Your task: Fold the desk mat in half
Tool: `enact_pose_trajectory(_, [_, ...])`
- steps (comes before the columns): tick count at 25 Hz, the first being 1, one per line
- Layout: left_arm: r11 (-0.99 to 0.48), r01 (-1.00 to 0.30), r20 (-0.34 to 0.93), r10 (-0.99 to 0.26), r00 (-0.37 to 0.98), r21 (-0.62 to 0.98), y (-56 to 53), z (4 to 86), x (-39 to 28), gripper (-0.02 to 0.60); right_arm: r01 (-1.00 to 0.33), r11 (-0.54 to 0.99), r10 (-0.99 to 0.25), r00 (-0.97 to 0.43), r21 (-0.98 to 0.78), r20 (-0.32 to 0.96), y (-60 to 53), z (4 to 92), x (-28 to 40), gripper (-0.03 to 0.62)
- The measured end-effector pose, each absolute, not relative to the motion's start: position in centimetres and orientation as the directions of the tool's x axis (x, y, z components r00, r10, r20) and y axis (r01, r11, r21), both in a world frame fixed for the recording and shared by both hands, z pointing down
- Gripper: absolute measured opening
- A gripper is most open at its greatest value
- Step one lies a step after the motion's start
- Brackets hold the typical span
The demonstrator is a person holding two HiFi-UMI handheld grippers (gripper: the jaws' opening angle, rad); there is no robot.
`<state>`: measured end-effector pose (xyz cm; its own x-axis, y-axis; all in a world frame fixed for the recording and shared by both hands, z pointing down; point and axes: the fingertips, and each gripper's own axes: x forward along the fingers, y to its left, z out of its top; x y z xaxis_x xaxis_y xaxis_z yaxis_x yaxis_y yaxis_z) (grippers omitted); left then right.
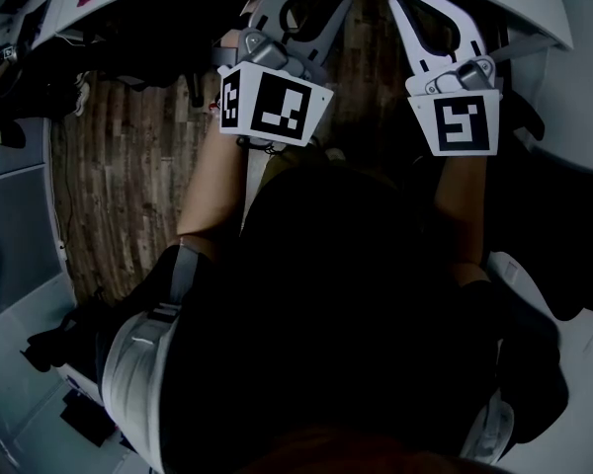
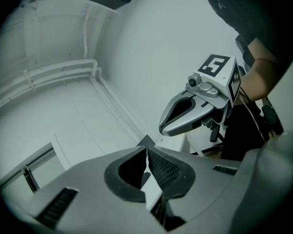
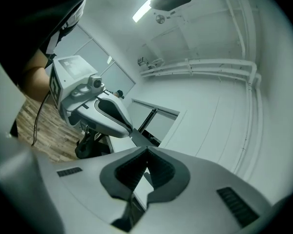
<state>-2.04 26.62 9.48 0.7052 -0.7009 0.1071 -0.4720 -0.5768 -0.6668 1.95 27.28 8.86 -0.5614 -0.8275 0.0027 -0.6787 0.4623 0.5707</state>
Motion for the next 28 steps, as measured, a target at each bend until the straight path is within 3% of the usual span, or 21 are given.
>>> enact_pose_trajectory(1, [-0.582,-0.479,0.101,-0.698,0.709,-0.657,26.8,9.4,-2.0,0.014,-0.687,0.465,-0.826,-0.563,0.558,-0.004,27.4,8.6,2.0,0.029])
enact_pose_trajectory(7, [-0.603,-0.53,0.053,-0.688,0.724,-0.597,27.3,8.6,-1.9,0.012,-0.686,0.472,-0.816,-0.578,0.554,-0.02,28.6,7.8,2.1,0.028])
enact_pose_trajectory(14, [-0.599,-0.524,0.038,-0.679,0.733,-0.605,27.6,8.5,-1.7,0.012,-0.697,0.379,-0.848,-0.525,0.609,-0.074,29.3,7.3,3.1,0.028])
enact_pose_trajectory(28, [-0.586,-0.514,0.038,-0.682,0.731,-0.626,27.7,8.6,-1.5,0.012,-0.694,0.365,-0.85,-0.52,0.62,-0.081,29.6,7.1,3.0,0.028])
